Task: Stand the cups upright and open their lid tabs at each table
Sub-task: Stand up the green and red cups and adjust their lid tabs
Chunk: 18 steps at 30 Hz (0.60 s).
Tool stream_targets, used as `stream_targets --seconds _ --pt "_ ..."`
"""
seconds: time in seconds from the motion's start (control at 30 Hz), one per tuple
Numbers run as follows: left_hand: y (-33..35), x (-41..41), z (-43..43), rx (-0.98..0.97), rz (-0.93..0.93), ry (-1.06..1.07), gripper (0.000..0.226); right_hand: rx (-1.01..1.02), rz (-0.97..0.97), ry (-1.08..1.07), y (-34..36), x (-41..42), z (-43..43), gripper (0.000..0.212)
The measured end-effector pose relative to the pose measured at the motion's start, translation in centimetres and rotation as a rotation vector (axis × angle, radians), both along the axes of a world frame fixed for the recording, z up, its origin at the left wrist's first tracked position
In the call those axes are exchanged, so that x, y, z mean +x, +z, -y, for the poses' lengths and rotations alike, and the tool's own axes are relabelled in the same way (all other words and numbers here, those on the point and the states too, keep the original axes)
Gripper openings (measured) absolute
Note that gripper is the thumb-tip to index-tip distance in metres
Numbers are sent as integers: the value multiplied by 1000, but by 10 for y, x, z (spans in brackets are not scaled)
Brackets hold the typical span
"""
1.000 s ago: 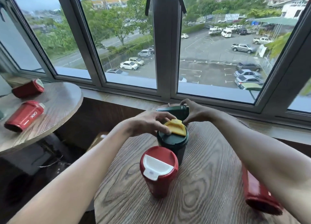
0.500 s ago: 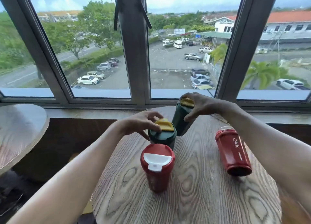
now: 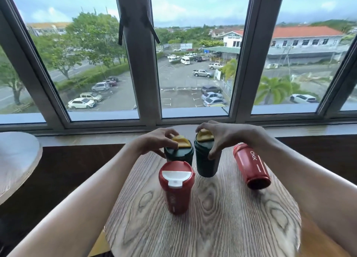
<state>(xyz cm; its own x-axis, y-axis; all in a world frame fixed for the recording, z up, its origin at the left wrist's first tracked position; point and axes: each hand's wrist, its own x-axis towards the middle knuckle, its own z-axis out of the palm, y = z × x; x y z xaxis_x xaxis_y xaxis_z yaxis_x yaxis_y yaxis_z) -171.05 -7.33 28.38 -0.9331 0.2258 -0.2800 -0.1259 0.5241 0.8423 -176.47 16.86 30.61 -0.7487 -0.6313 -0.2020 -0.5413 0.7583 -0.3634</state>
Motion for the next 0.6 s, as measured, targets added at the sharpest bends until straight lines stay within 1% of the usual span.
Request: stream_targets --seconds 0.1,0.17,0.6 --pt "1 1 -1 -11 4 13 43 25 -8 3 -4 5 2 89" --pt "0 1 -1 -10 9 25 39 22 1 -3 -7 6 1 87" --pt "-3 1 -1 2 8 48 36 63 -10 -20 -16 13 -2 96"
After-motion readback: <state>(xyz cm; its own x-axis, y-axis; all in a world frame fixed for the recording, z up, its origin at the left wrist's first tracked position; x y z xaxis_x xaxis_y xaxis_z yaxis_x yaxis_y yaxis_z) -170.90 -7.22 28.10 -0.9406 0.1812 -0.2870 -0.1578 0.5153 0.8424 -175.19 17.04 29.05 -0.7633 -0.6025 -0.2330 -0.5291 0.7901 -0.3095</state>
